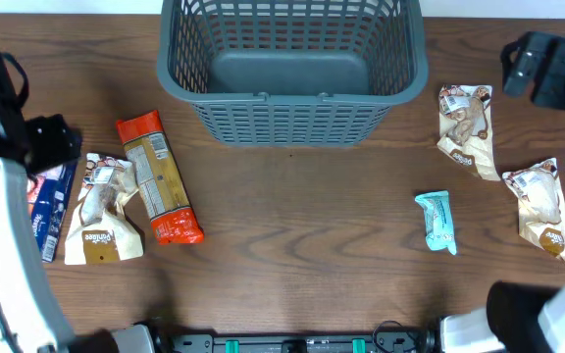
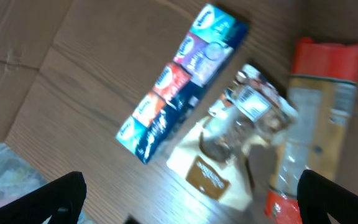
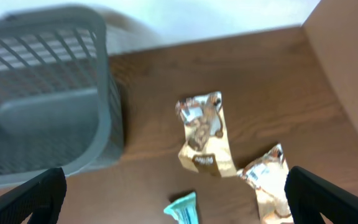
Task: Pack container
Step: 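Grasp the blue tissue multi-pack with the left gripper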
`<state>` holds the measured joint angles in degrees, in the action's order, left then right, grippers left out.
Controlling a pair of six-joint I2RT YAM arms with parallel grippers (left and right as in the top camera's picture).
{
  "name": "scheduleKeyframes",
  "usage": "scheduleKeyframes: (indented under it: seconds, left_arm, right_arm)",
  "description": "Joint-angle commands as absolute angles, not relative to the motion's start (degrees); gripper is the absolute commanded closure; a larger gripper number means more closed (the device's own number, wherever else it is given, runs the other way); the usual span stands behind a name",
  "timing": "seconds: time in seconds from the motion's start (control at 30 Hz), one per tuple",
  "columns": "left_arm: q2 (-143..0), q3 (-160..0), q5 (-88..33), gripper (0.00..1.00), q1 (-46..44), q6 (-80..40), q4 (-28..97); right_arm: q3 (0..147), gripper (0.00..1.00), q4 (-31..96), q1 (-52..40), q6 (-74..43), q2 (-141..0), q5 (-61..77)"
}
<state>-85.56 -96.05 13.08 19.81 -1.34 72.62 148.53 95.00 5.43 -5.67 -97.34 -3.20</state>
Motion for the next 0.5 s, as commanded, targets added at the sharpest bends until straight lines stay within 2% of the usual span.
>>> scheduleKeyframes:
  seconds: [0.0, 0.07, 0.27, 0.47]
  left_arm:
    - [-88.8, -96.4, 14.5, 0.01, 23.2, 5.7, 70.6]
    - [-90.3, -96.0, 12.2, 0.01, 25.3, 8.4, 68.8]
    - [-91.1, -93.5, -6.0, 0.01, 31.6, 19.4, 69.5]
    - [-91.0, -92.4, -9.8, 0.01, 33.5, 25.9, 70.0]
  right_arm:
    - [148.0, 0.01, 95.4, 5.2, -6.3, -99.9, -3.1]
    - [148.0, 0.01, 95.5, 5.1, -6.4, -101.1, -3.1]
    - [148.0, 0.01, 95.1, 5.2, -4.7, -104.2, -3.2]
    - [148.0, 0.01, 93.8, 5.2, -4.1, -106.6, -4.7]
